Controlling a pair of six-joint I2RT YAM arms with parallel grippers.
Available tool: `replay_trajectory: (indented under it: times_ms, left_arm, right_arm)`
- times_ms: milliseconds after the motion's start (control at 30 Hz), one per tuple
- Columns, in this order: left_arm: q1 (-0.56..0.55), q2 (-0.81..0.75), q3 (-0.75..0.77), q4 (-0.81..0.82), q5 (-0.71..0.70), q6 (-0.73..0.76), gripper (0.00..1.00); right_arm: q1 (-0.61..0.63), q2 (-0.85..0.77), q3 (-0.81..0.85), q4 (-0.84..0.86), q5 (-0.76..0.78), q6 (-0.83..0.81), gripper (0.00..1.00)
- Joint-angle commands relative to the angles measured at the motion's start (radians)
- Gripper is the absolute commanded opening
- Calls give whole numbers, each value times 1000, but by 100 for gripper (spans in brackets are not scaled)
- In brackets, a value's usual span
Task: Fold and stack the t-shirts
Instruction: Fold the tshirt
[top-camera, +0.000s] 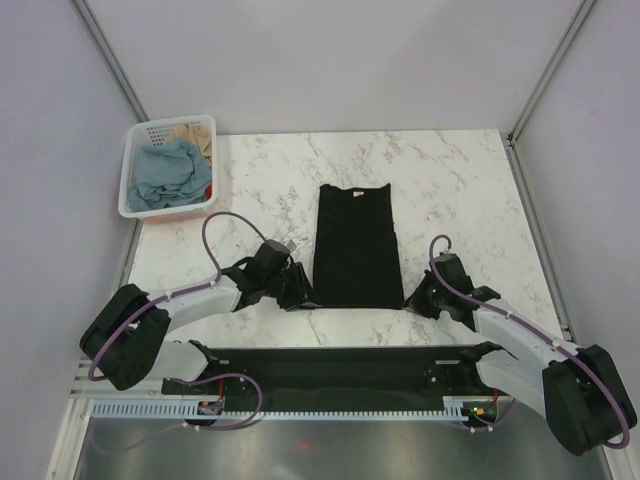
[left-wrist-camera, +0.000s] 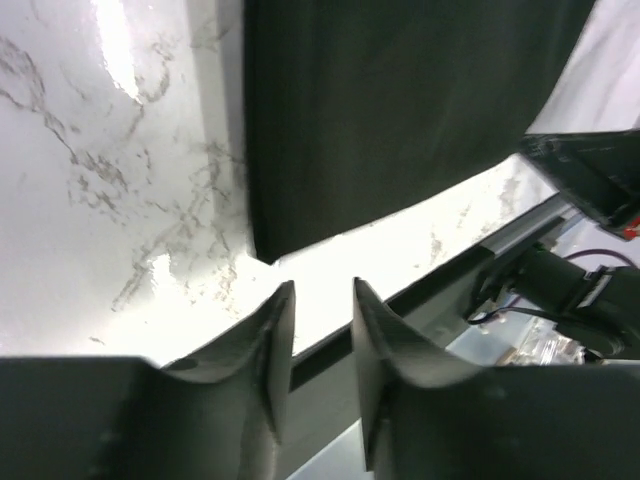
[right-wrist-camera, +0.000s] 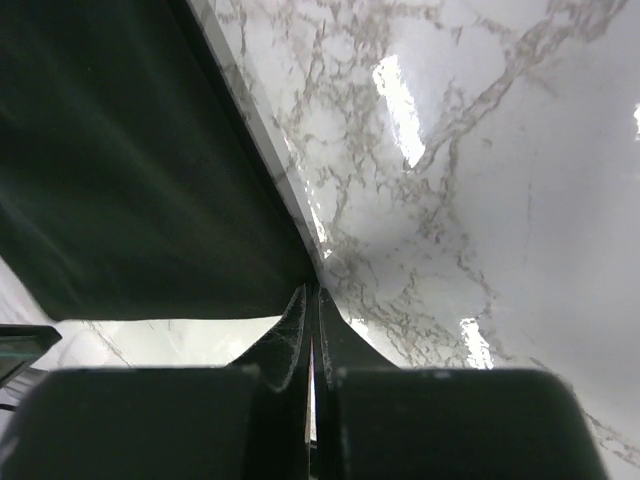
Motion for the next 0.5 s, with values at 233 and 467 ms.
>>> replay_trajectory:
  times_ms: [233,467]
  left_arm:
    - [-2,-40,-32,-23,-37,-23,52]
    - [-2,-32,-58,-21,-127,-32,50]
  right_arm:
    - [112,-59,-26,-37,55,111,0]
    - [121,-65,-32,-39,61,114,0]
